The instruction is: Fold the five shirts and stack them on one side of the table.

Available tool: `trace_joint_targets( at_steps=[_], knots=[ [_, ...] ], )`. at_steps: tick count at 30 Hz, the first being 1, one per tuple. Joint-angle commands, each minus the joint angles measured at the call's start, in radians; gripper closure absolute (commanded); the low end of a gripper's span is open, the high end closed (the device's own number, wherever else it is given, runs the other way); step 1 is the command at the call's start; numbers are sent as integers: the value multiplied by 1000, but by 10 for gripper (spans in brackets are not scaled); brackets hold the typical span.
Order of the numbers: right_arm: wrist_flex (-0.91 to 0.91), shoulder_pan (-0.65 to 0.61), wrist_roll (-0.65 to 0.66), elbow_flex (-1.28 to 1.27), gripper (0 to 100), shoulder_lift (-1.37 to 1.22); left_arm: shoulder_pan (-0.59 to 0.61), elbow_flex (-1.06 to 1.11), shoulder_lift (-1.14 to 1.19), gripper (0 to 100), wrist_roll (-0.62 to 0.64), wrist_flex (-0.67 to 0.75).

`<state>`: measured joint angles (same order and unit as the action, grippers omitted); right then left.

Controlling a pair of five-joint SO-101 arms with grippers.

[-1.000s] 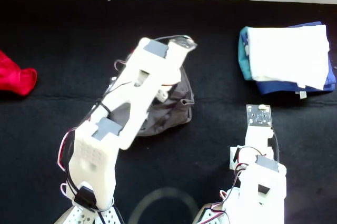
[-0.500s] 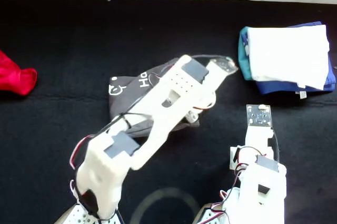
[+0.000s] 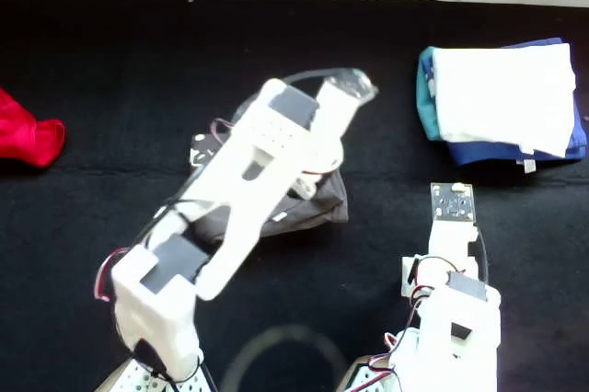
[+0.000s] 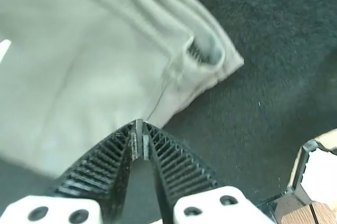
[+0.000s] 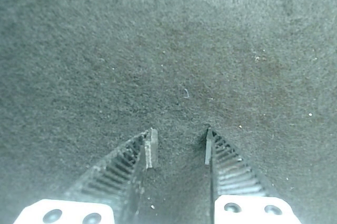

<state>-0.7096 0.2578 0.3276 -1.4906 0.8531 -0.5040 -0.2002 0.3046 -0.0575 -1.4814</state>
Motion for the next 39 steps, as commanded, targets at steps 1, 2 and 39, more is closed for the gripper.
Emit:
trace_joint_targets(
  at_steps=[1, 2, 39],
  knots=[
    [21, 5, 3, -18, 837, 1, -51, 10, 18, 991, 6, 61],
    [21, 5, 3, -18, 837, 1, -68, 10, 25, 991, 8, 63],
    [-383, -602, -84, 848, 992, -271, 510, 143, -110, 991, -176, 270]
  ],
)
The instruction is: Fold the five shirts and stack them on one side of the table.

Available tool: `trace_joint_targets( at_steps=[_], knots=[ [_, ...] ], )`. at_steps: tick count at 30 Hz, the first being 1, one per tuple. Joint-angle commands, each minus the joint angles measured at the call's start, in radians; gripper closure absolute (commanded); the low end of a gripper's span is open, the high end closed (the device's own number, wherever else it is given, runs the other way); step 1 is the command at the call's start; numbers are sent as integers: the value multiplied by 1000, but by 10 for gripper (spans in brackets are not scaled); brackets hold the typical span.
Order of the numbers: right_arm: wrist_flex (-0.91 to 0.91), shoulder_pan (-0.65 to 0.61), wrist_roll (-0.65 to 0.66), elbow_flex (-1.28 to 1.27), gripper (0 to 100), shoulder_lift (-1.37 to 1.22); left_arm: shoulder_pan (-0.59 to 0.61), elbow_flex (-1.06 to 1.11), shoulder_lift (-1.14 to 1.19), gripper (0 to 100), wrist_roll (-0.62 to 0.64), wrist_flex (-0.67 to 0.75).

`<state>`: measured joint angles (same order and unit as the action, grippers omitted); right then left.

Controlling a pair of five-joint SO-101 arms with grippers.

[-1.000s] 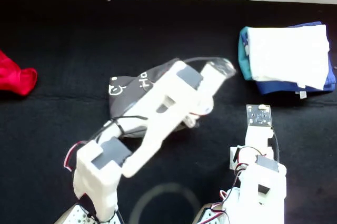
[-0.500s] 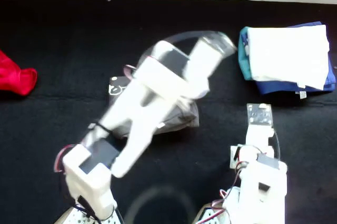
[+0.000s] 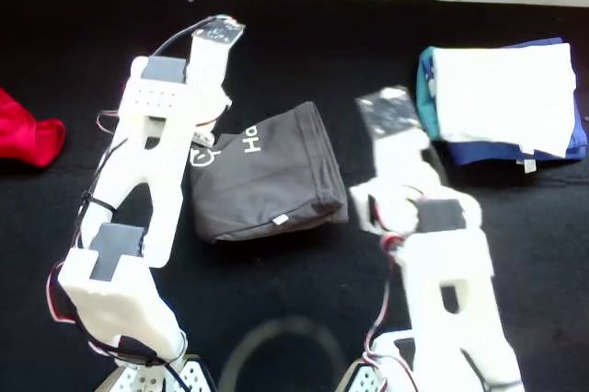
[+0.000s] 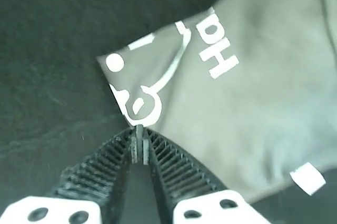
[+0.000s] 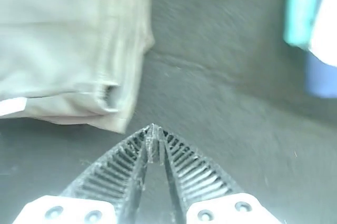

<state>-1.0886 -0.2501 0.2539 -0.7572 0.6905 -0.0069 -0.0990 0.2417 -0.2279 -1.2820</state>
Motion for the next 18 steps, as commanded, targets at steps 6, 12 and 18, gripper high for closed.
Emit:
trace_joint_targets(
  at_steps=[6, 12, 18],
  knots=[
    [-5, -219, -14, 317, 992, -361, 13, 171, -47, 991, -6, 226],
    [13, -222, -127, 371, 992, -503, 15, 240, -47, 992, -2, 331],
    [51, -223, -190, 338, 992, -556, 16, 242, -45, 992, -2, 384]
  ],
)
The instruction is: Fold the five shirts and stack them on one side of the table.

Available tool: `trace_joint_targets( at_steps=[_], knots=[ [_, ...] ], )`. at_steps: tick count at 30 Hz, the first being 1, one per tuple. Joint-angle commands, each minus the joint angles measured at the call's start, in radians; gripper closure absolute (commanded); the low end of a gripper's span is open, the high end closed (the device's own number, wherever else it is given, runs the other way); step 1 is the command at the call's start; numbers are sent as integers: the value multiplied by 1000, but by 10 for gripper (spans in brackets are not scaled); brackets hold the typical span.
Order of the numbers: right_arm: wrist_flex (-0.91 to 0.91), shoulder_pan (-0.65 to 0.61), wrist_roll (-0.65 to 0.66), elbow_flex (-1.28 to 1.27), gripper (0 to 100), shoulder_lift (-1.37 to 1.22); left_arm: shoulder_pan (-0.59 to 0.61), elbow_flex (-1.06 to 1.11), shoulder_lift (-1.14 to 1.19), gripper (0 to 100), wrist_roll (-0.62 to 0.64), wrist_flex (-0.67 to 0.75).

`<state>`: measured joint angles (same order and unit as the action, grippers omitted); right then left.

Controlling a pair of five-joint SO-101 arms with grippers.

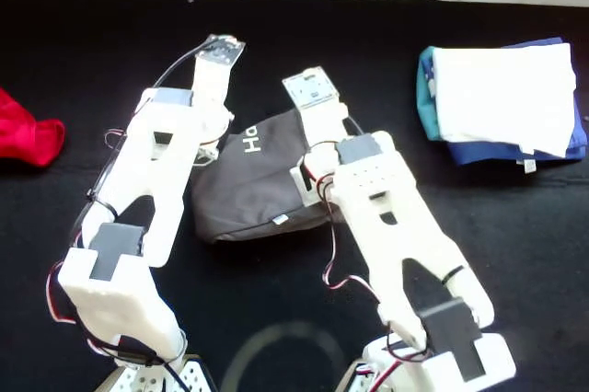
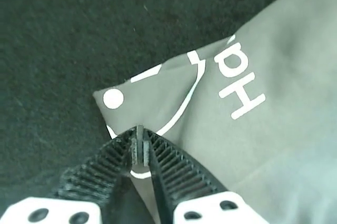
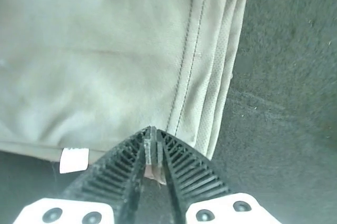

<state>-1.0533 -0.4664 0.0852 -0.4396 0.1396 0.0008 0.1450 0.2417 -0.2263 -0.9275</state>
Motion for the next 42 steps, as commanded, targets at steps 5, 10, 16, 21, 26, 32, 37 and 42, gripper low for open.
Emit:
trace_joint_targets(
  at_steps=[5, 10, 16, 21, 26, 32, 37, 42],
  knots=[
    [33, -1, -21, -71, 992, -8, 15, -12, 65, 992, -3, 61],
    [110, 35, -14, -157, 992, -7, 81, -12, 139, 992, -3, 101],
    [130, 74, -14, -165, 992, -7, 156, -15, 143, 992, -9, 123],
    [111, 76, -14, -163, 992, -5, 179, -39, 137, 992, -38, 117],
    [68, 61, -14, -104, 992, 64, 173, -101, 108, 992, -37, 64],
    [21, 62, -14, 51, 992, 173, 162, -180, 76, 992, -37, -61],
    [22, 45, -15, 243, 992, 2, 157, -168, 88, 992, -35, -63],
    [18, 1, -20, 464, 992, -265, 131, -170, 143, 992, 0, -48]
  ],
)
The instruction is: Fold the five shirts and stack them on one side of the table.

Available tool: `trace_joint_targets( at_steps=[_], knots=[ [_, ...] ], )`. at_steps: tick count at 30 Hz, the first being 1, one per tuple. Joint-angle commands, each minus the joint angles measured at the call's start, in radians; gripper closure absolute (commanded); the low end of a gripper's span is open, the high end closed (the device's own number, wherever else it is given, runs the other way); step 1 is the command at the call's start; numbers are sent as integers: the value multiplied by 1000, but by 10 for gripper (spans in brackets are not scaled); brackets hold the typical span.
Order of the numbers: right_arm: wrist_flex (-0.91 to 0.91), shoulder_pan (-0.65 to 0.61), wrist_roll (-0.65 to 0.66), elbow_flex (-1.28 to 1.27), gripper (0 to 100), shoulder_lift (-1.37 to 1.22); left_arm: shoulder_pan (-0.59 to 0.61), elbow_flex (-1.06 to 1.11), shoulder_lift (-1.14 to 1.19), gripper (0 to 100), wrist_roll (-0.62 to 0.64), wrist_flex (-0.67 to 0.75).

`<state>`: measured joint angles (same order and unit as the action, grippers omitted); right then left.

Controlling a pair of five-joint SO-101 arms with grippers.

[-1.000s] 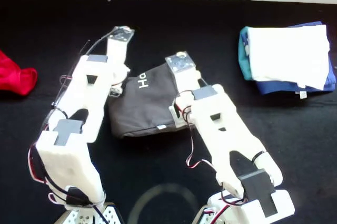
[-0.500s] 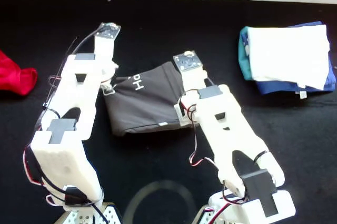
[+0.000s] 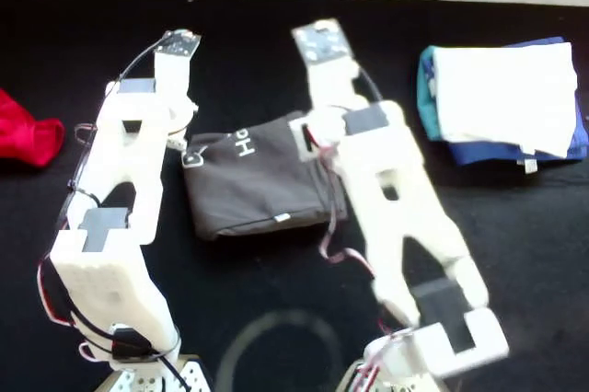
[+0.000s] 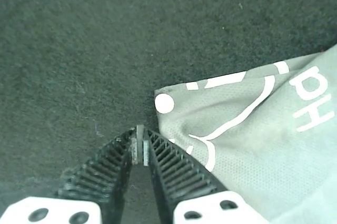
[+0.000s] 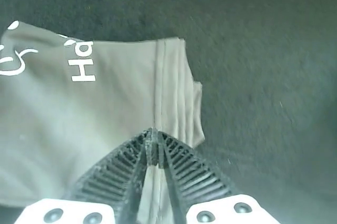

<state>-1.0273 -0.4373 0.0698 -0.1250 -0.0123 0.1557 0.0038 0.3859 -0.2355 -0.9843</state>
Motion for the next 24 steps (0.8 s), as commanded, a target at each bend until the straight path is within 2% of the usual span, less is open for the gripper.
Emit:
trace_joint_targets(
  at_steps=[1, 7, 12, 19, 24],
  knots=[
    [-8, -38, -5, 191, 992, -157, -27, -28, 10, 992, 9, 11],
    [-8, -53, -6, 389, 992, -395, -48, -33, 53, 992, 41, 15],
    [-10, -28, -6, 437, 992, -519, -56, -33, 59, 992, 41, 23],
    [-56, 90, -2, 441, 992, -539, -53, -30, 59, 992, 41, 35],
    [-124, 110, 2, 441, 992, -538, -53, -30, 61, 992, 41, 35]
  ],
)
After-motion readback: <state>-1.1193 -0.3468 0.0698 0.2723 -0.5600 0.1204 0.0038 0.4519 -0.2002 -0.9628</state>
